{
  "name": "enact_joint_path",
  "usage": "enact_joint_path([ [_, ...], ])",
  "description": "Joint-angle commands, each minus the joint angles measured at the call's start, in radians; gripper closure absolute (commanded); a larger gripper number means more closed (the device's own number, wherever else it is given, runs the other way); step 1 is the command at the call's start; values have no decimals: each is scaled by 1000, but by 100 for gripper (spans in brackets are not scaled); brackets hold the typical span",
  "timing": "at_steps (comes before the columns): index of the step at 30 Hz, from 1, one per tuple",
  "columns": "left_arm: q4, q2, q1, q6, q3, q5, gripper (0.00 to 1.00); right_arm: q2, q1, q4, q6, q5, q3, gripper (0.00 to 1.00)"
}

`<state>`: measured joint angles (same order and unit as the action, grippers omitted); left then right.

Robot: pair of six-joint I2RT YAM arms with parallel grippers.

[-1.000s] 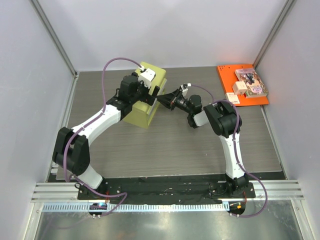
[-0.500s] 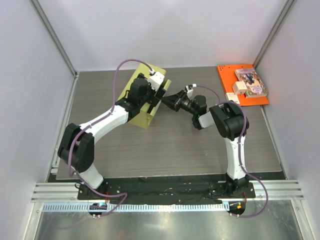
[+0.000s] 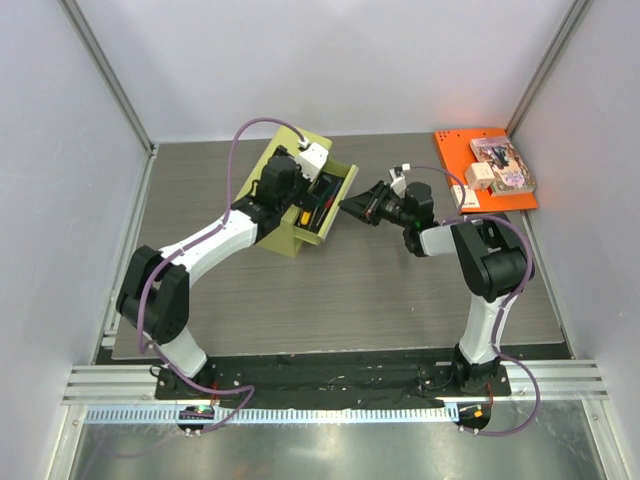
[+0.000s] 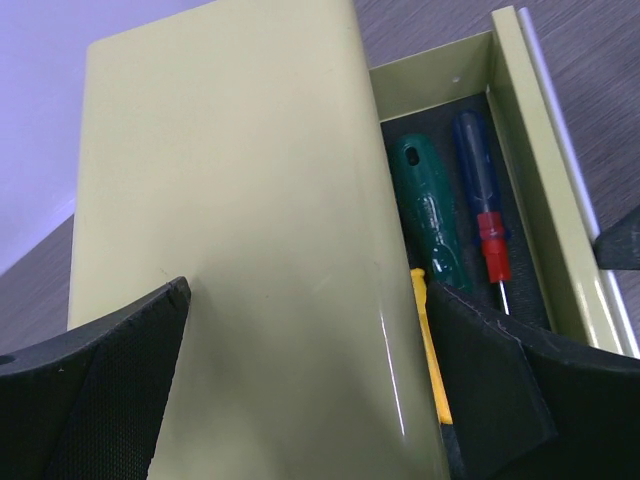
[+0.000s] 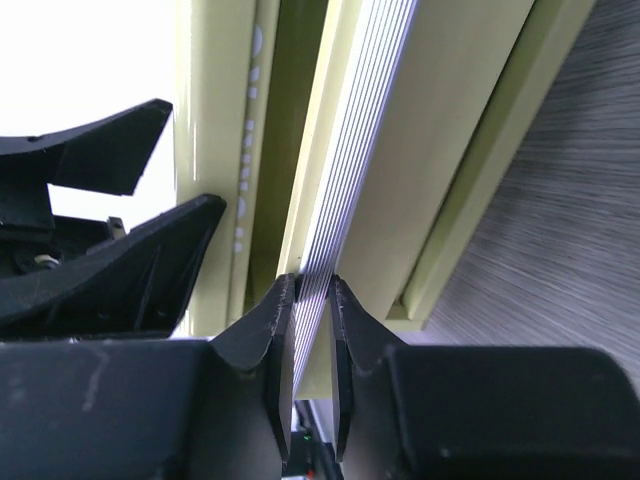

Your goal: Sort the tools into containers

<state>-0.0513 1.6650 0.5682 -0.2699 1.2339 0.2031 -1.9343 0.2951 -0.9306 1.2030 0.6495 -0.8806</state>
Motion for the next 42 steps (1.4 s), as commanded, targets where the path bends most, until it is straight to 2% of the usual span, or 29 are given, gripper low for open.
enact_joint_path([
  [1, 56, 12, -5, 28, 6, 9, 0, 60, -31, 153, -161, 53, 31, 99],
  [11, 56, 6, -7, 35, 12, 13, 0, 43, -34, 168, -180, 55, -3, 99],
  [19, 73, -16, -19, 96, 35, -25, 0, 20, -31, 151, -178, 50, -23, 99],
  [29, 120, -108, -119, 155, 64, -96, 0, -63, 45, 268, -236, 18, -220, 99],
  [33, 122, -139, -152, 159, 53, -97, 0, -100, 93, 280, -241, 18, -276, 99],
  [38, 88, -155, -192, 138, 26, -31, 0, -130, 151, 314, -256, 32, -340, 99],
  [42, 97, -143, -252, 162, 21, -83, 0, -163, 190, 355, -299, 33, -385, 99],
])
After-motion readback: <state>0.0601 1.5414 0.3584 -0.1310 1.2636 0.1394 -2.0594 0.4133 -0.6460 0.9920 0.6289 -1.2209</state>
